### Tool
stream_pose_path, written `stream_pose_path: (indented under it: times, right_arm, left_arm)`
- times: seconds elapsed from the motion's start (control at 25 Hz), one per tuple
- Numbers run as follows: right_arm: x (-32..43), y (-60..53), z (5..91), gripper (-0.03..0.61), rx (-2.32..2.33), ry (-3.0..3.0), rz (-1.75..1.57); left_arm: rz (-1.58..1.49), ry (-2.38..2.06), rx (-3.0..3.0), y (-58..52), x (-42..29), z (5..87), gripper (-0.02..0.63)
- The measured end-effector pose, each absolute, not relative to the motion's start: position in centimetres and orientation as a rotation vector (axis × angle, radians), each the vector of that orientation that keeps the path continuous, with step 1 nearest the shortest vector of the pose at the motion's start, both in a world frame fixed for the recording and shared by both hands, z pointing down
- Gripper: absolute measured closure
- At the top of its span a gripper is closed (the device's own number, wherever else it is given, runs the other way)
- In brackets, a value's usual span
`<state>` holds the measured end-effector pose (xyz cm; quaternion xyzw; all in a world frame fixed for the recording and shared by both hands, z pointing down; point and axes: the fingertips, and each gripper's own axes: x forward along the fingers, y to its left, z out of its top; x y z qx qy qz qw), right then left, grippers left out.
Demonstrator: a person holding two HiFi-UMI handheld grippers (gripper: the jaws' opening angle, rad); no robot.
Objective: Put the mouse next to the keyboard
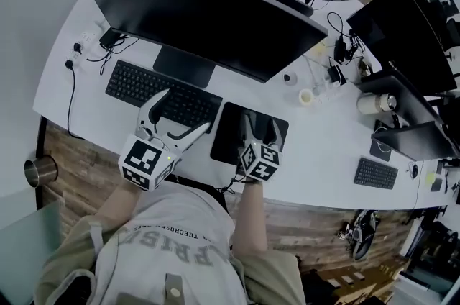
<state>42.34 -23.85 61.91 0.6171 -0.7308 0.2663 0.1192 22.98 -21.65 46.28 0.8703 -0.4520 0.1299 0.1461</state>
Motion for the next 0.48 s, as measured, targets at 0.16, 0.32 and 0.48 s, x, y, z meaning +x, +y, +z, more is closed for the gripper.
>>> stream_pose_path:
  times: [0.16, 0.32, 0.48]
  right_arm:
    - [41.7, -22.5, 53.2, 0.244, 1.945, -2.351, 0.493]
    - [40.3, -19.9, 46.3, 0.245, 2.047, -2.429, 0.299]
    - [38.3, -17.6, 42.3, 0.249, 2.078, -2.435, 0.182]
  left_arm:
    - [0.291, -1.247, 2.586, -22.0, 22.4, 44.7, 0.189]
    - [0.182, -1.208, 2.678, -21.8, 21.8, 42.1, 0.189]
    - [0.117, -1.159, 2.758, -21.4, 21.7, 39.8, 0.19]
